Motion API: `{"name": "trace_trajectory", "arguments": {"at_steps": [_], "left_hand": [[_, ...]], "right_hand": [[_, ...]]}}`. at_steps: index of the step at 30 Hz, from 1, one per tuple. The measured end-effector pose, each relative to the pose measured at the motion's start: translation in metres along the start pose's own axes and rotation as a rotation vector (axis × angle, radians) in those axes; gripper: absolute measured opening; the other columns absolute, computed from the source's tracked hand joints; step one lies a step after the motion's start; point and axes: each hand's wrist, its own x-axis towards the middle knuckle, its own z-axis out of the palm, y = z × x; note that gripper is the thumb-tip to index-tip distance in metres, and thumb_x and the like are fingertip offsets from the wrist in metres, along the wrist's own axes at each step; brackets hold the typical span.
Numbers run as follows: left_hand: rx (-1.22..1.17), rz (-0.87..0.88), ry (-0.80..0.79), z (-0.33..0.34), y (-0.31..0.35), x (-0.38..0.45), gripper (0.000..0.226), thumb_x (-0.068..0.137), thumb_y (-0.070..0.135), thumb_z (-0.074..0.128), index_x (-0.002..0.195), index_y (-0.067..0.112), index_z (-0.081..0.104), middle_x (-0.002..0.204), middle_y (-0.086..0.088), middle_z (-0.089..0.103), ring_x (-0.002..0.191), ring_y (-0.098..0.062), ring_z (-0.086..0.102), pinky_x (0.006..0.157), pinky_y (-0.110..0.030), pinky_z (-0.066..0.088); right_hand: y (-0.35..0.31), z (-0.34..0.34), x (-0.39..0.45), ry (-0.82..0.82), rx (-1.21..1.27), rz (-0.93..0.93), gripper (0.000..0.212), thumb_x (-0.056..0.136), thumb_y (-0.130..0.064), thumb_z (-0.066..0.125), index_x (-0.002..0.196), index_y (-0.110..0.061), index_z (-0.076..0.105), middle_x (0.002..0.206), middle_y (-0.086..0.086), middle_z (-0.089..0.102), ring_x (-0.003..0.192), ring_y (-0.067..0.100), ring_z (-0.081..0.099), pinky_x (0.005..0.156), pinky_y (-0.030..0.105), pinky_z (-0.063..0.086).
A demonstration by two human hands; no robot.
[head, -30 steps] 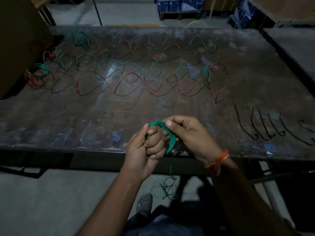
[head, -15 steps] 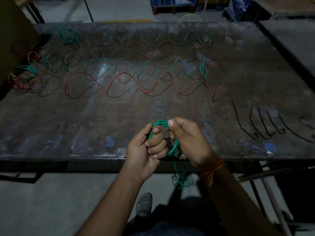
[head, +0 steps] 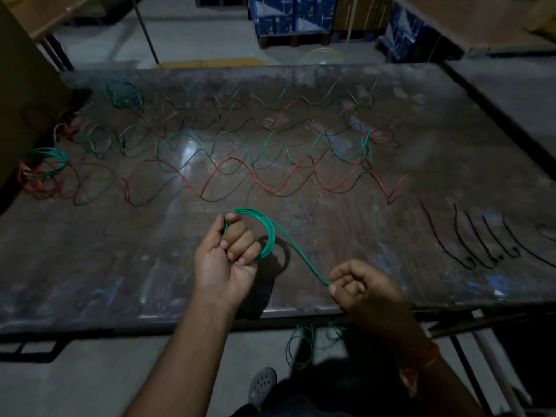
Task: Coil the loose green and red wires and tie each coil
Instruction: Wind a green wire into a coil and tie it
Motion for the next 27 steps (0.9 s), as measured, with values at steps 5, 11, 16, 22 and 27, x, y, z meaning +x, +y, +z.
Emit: {"name": "trace_trajectory", "arguments": {"at_steps": [5, 11, 16, 22, 27], "left_hand": [[-0.005, 0.026, -0.006, 0.002, 0.024, 0.018, 0.030, 0.104, 0.025, 0.034, 0.083, 0.017, 0.054, 0.049, 0.007, 0.032, 0.042, -0.006, 0.017, 0.038, -0.018, 0.021], [0.066, 0.039, -0.038, 0.010, 0.037, 0.032, 0.028, 0.105, 0.026, 0.033, 0.086, 0.017, 0.051, 0.052, 0.010, 0.034, 0.038, -0.004, 0.031, 0.041, -0.016, 0.022], [0.416, 0.161, -0.024, 0.016, 0.024, 0.033, 0.028, 0.107, 0.021, 0.030, 0.090, 0.010, 0.049, 0.055, 0.004, 0.042, 0.043, -0.007, 0.039, 0.044, -0.019, 0.034], [0.905, 0.168, -0.177, 0.019, 0.013, 0.020, 0.028, 0.109, 0.023, 0.034, 0.094, 0.005, 0.049, 0.056, -0.006, 0.057, 0.048, -0.016, 0.052, 0.050, -0.024, 0.045], [1.055, 0.148, -0.292, 0.023, 0.017, 0.017, 0.034, 0.109, 0.020, 0.037, 0.080, 0.017, 0.055, 0.057, 0.001, 0.043, 0.047, -0.008, 0.038, 0.043, -0.018, 0.032]], "right_hand": [[-0.010, 0.002, -0.002, 0.182, -0.272, -0.201, 0.022, 0.083, -0.007, 0.079, 0.082, -0.027, 0.068, 0.068, -0.012, 0.060, 0.059, 0.005, 0.054, 0.058, 0.018, 0.041], [-0.036, 0.013, -0.003, 0.235, -0.492, -0.373, 0.019, 0.093, -0.031, 0.061, 0.075, -0.025, 0.064, 0.070, -0.014, 0.052, 0.069, -0.002, 0.053, 0.066, 0.016, 0.037], [-0.075, 0.029, 0.001, 0.001, -0.540, -0.470, 0.029, 0.093, -0.042, 0.049, 0.077, -0.023, 0.065, 0.072, -0.016, 0.044, 0.068, 0.004, 0.049, 0.064, 0.028, 0.043], [-0.118, 0.037, 0.013, -0.018, -0.499, -0.605, 0.019, 0.096, -0.033, 0.058, 0.089, -0.021, 0.071, 0.081, -0.018, 0.053, 0.076, 0.003, 0.055, 0.070, 0.014, 0.040], [-0.140, 0.038, 0.023, 0.066, -0.457, -0.666, 0.010, 0.093, -0.020, 0.066, 0.093, -0.015, 0.075, 0.083, -0.005, 0.069, 0.080, 0.009, 0.063, 0.073, 0.026, 0.049]]}}
